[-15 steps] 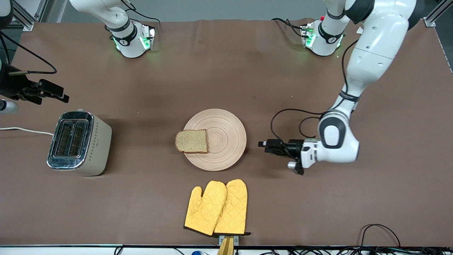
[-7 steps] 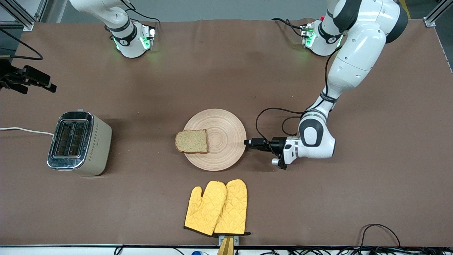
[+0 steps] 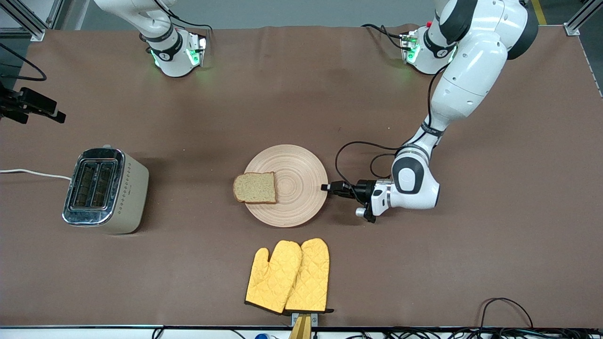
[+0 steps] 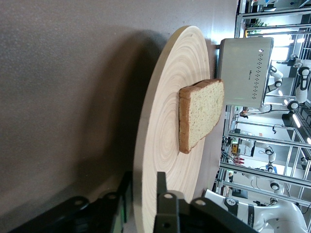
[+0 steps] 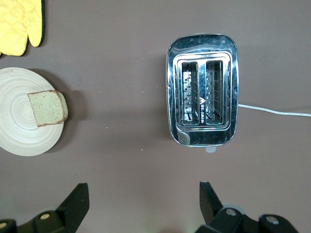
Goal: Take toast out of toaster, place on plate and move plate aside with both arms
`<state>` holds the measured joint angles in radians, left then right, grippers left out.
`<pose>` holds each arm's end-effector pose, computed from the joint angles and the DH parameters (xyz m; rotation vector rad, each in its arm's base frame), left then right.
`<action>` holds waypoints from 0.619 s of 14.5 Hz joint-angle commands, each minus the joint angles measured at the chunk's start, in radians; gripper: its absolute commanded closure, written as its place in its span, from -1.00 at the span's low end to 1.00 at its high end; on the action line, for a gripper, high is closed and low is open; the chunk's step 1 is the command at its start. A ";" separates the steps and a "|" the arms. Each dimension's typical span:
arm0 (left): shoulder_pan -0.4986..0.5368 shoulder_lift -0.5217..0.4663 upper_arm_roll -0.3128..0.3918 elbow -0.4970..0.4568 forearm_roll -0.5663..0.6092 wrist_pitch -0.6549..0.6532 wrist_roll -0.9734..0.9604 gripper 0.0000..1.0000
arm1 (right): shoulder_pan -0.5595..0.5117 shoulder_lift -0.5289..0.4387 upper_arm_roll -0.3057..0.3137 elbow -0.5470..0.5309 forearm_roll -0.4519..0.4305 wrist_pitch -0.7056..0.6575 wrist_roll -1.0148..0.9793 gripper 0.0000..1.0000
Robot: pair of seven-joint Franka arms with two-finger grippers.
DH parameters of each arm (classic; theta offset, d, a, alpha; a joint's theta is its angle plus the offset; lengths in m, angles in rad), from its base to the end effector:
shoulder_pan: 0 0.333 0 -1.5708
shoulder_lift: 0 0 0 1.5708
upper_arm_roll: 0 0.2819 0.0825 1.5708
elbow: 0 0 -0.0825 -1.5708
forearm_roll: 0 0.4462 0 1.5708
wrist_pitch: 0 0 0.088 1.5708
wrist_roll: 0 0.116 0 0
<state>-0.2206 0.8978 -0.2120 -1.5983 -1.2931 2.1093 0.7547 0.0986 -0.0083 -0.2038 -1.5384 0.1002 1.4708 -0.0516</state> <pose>0.6015 -0.3308 0.0408 1.9883 -0.1503 -0.1801 0.6015 -0.0515 0.5957 -3.0338 0.0705 0.0779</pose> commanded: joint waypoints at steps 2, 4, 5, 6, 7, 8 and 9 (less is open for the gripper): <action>-0.013 0.009 0.002 0.012 -0.025 0.024 0.023 0.88 | -0.028 -0.013 0.037 -0.009 -0.025 -0.001 -0.004 -1.00; -0.016 0.007 0.002 0.014 -0.019 0.026 0.025 0.99 | -0.031 -0.015 0.038 -0.008 -0.024 -0.006 -0.007 -1.00; -0.013 0.004 0.003 0.015 -0.012 0.026 0.025 1.00 | -0.030 -0.015 0.041 -0.009 -0.024 -0.006 -0.007 -1.00; -0.013 -0.003 0.003 0.017 -0.006 0.026 0.029 1.00 | -0.030 -0.015 0.050 -0.008 -0.025 -0.006 -0.007 -1.00; -0.002 -0.010 0.003 0.029 0.007 0.024 0.041 1.00 | -0.027 -0.013 0.050 -0.008 -0.025 -0.006 -0.007 -1.00; 0.010 -0.017 0.003 0.041 0.017 0.014 0.046 1.00 | -0.022 -0.010 0.050 -0.005 -0.025 -0.006 -0.014 -1.00; 0.032 -0.048 0.003 0.041 0.018 0.012 0.041 1.00 | -0.017 -0.009 0.050 0.010 -0.028 -0.006 -0.036 -1.00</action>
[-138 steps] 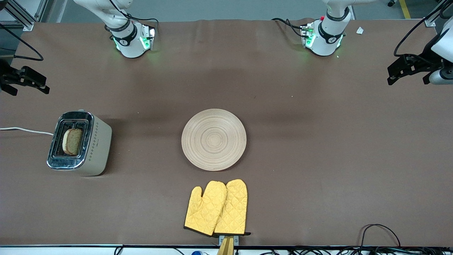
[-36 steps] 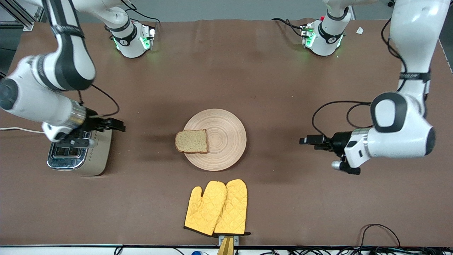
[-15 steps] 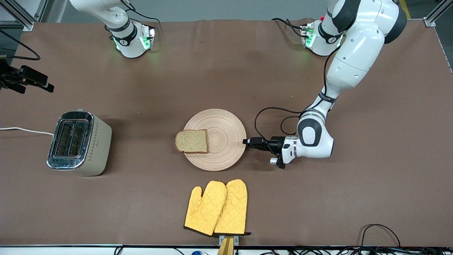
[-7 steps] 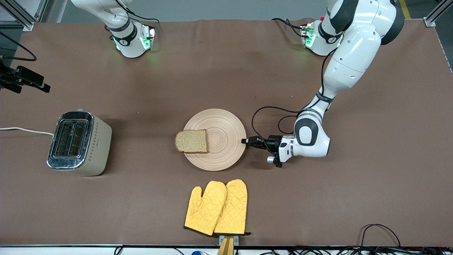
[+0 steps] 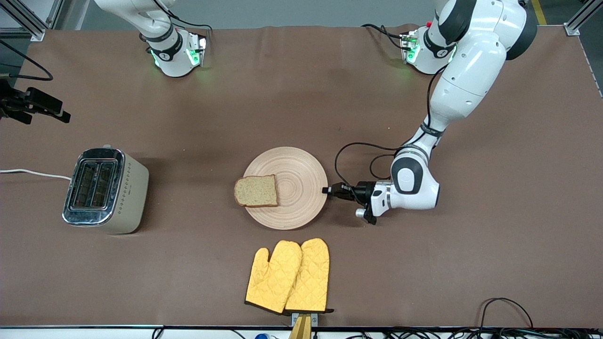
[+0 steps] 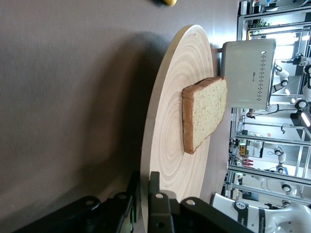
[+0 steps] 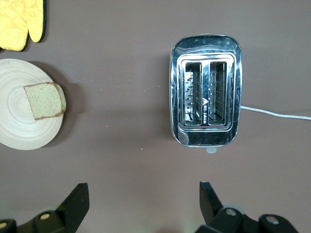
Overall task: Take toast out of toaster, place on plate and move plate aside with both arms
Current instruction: 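Slide the plate with the left gripper away from the toaster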
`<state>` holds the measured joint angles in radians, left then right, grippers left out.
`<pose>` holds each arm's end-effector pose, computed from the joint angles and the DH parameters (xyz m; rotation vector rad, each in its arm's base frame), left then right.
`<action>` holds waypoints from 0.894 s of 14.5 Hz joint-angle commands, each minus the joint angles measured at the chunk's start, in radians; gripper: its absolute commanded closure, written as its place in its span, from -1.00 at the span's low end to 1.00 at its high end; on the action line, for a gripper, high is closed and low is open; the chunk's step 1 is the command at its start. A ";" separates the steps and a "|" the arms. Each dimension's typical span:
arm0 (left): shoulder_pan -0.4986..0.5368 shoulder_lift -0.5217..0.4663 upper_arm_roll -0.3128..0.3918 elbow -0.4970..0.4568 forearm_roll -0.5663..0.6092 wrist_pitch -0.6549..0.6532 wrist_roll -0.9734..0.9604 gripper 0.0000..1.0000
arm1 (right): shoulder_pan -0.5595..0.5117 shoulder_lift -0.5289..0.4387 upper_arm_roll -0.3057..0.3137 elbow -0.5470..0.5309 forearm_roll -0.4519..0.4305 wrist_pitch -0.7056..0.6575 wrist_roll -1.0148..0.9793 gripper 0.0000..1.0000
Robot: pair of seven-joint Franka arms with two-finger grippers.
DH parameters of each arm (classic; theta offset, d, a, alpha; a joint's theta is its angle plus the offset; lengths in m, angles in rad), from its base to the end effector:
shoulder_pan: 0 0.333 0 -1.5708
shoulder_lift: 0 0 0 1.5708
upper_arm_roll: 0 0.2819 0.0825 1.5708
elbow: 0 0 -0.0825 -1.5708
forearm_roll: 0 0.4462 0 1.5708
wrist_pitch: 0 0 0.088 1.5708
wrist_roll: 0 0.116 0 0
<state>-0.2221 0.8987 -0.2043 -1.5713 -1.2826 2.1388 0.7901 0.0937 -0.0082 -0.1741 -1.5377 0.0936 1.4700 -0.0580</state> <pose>0.6165 -0.3262 0.0487 2.0112 -0.1931 -0.1067 0.6025 -0.0373 0.5959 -3.0417 0.0239 0.0805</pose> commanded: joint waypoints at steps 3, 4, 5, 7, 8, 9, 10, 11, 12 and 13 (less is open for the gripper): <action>0.130 -0.098 -0.006 0.033 0.048 -0.063 0.006 1.00 | -0.017 -0.003 0.018 0.037 -0.041 -0.002 -0.095 -1.00; 0.171 -0.098 -0.006 0.065 0.054 -0.118 0.006 1.00 | -0.022 0.002 0.016 0.036 -0.040 0.009 -0.100 -1.00; 0.211 -0.098 -0.004 0.080 0.054 -0.164 0.008 1.00 | -0.025 0.010 0.015 0.036 -0.035 0.019 -0.095 -1.00; 0.295 -0.106 -0.004 0.097 0.084 -0.213 0.004 1.00 | -0.028 0.007 0.007 0.030 -0.029 0.041 -0.092 -1.00; 0.325 -0.119 -0.006 0.105 0.112 -0.218 -0.006 1.00 | -0.026 0.007 0.007 0.031 -0.028 0.042 -0.092 -1.00; 0.358 -0.124 -0.006 0.105 0.124 -0.230 -0.015 1.00 | -0.025 0.007 0.007 0.031 -0.029 0.042 -0.092 -1.00; 0.395 -0.132 -0.006 0.100 0.126 -0.261 -0.017 1.00 | -0.025 0.005 0.007 0.031 -0.029 0.042 -0.092 -1.00; 0.432 -0.132 -0.004 0.100 0.126 -0.301 -0.020 1.00 | -0.025 0.005 0.007 0.031 -0.031 0.042 -0.092 -1.00; 0.476 -0.132 -0.004 0.099 0.128 -0.341 -0.020 1.00 | -0.026 0.005 0.005 0.031 -0.031 0.042 -0.092 -1.00; 0.513 -0.130 0.000 0.097 0.134 -0.373 -0.019 1.00 | -0.026 0.005 0.005 0.033 -0.032 0.042 -0.092 -1.00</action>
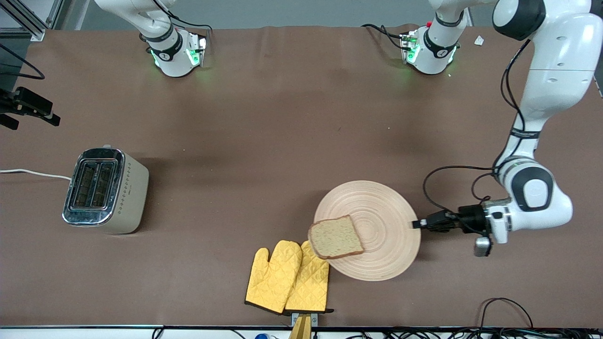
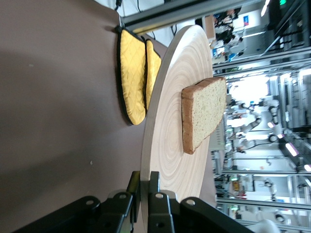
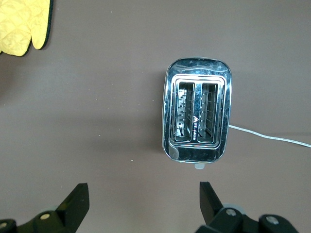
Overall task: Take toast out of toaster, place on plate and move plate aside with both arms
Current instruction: 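Slide the plate with the left gripper away from the toaster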
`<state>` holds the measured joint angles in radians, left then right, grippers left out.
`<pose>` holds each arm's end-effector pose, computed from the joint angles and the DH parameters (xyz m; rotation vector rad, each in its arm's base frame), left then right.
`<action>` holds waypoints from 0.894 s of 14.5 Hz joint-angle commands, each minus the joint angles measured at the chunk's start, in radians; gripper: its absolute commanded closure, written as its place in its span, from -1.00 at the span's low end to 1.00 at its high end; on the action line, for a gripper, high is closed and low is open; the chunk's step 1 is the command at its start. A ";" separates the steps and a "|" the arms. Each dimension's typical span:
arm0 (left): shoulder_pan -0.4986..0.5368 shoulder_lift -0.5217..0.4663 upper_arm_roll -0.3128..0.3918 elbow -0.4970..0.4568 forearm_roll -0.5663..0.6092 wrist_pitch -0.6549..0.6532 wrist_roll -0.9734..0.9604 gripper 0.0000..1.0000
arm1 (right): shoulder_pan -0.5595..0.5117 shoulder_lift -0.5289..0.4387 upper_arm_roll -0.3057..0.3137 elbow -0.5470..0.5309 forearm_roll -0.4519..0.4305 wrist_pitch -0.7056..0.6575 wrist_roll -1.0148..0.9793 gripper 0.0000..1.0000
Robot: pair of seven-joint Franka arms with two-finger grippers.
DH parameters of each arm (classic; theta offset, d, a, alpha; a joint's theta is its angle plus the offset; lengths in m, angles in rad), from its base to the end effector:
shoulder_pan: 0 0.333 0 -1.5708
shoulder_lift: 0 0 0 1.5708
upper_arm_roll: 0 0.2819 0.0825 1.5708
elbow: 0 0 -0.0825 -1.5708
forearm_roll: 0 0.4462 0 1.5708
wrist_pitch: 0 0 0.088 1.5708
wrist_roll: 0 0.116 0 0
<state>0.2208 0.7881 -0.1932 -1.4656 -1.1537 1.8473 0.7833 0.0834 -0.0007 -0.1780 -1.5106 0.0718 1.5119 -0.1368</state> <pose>0.7318 -0.0416 0.1741 1.9288 -0.1092 0.1450 0.6090 -0.0491 0.6089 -3.0696 -0.0714 -0.0158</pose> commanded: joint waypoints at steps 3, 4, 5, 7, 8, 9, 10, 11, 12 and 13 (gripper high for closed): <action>0.167 -0.020 -0.014 -0.010 0.139 -0.137 -0.013 1.00 | -0.014 -0.002 0.009 0.007 -0.017 0.001 -0.014 -1.00; 0.195 -0.015 -0.014 -0.010 0.146 -0.167 -0.012 1.00 | -0.013 -0.002 0.011 0.007 -0.020 0.001 -0.015 -1.00; 0.219 -0.009 -0.012 -0.010 0.152 -0.186 -0.007 1.00 | -0.013 -0.002 0.011 0.007 -0.021 0.001 -0.015 -1.00; 0.252 -0.009 -0.012 -0.025 0.186 -0.192 -0.004 1.00 | -0.013 -0.002 0.011 0.007 -0.021 0.002 -0.014 -1.00; 0.259 -0.001 -0.012 -0.031 0.192 -0.198 -0.001 1.00 | -0.013 -0.002 0.011 0.007 -0.020 0.002 -0.014 -1.00; 0.261 0.003 -0.011 -0.032 0.192 -0.201 0.001 1.00 | -0.014 -0.002 0.011 0.007 -0.020 0.001 -0.014 -1.00; 0.262 0.016 -0.011 -0.035 0.193 -0.201 0.004 1.00 | -0.014 -0.002 0.011 0.009 -0.020 0.001 -0.015 -1.00; 0.264 0.023 -0.008 -0.036 0.193 -0.203 0.010 1.00 | -0.014 -0.002 0.009 0.007 -0.020 0.001 -0.015 -1.00; 0.276 0.023 -0.006 -0.050 0.195 -0.203 0.017 1.00 | -0.014 -0.002 0.011 0.009 -0.021 0.001 -0.015 -1.00; 0.282 0.026 -0.006 -0.056 0.201 -0.201 0.017 1.00 | -0.013 -0.002 0.011 0.009 -0.021 0.001 -0.015 -1.00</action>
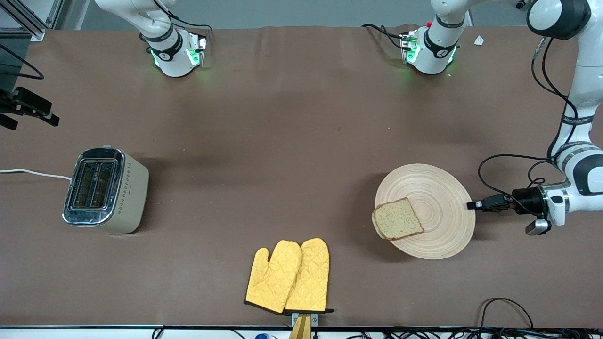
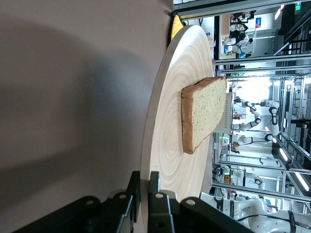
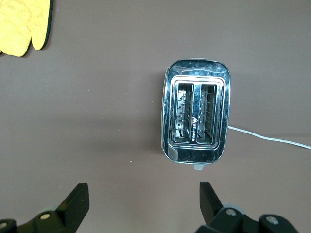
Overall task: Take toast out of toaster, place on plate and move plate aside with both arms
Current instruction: 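Slide the plate with the left gripper away from the toaster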
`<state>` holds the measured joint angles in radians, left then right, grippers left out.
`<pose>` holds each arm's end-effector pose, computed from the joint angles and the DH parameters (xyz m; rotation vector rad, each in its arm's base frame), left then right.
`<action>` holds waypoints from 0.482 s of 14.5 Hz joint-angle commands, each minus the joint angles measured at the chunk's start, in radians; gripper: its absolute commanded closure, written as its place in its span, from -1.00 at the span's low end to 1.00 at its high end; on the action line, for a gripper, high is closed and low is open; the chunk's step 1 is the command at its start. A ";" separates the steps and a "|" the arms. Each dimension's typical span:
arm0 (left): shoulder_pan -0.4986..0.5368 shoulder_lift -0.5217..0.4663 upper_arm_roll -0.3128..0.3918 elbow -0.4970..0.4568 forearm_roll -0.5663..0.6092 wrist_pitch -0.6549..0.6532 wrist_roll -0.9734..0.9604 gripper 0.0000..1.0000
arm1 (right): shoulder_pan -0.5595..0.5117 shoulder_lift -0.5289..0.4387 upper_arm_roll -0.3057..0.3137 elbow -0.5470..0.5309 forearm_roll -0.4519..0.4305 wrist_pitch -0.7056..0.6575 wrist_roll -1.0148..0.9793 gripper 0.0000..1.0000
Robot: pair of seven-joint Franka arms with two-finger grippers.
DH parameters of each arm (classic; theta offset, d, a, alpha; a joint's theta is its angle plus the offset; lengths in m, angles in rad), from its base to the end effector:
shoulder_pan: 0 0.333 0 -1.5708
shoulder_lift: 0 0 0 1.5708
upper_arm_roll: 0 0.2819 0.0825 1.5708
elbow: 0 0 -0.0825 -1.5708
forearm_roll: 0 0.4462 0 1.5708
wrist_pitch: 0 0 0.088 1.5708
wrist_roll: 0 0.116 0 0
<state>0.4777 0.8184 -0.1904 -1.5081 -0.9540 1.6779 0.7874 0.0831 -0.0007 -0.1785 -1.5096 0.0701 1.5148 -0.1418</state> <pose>0.6754 0.1207 0.1266 1.9582 -0.0269 0.0218 0.6092 -0.0498 0.6097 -3.0716 -0.0776 -0.0217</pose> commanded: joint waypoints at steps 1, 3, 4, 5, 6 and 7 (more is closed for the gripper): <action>0.028 0.005 -0.009 -0.009 0.026 -0.032 0.015 1.00 | -0.014 -0.002 0.011 0.008 -0.019 -0.002 -0.012 -1.00; 0.050 0.021 -0.009 -0.004 0.050 -0.030 0.013 1.00 | -0.016 -0.002 0.010 0.008 -0.019 -0.004 -0.012 -1.00; 0.065 0.022 -0.008 -0.004 0.052 -0.029 0.013 1.00 | -0.016 -0.002 0.010 0.008 -0.016 -0.004 -0.010 -1.00; 0.071 0.022 -0.008 -0.004 0.054 -0.027 0.015 1.00 | -0.014 -0.002 0.011 0.009 -0.016 -0.004 -0.010 -1.00; 0.073 0.022 0.005 -0.004 0.054 -0.027 0.015 1.00 | -0.013 -0.002 0.013 0.009 -0.016 -0.004 -0.010 -1.00; 0.073 0.022 0.020 -0.004 0.054 -0.027 0.015 1.00 | -0.013 -0.002 0.014 0.009 -0.018 -0.004 -0.013 -1.00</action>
<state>0.5377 0.8528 -0.1804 -1.5118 -0.9008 1.6788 0.7915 0.0829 -0.0007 -0.1784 -1.5091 0.0690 1.5148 -0.1433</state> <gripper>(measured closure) 0.903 0.000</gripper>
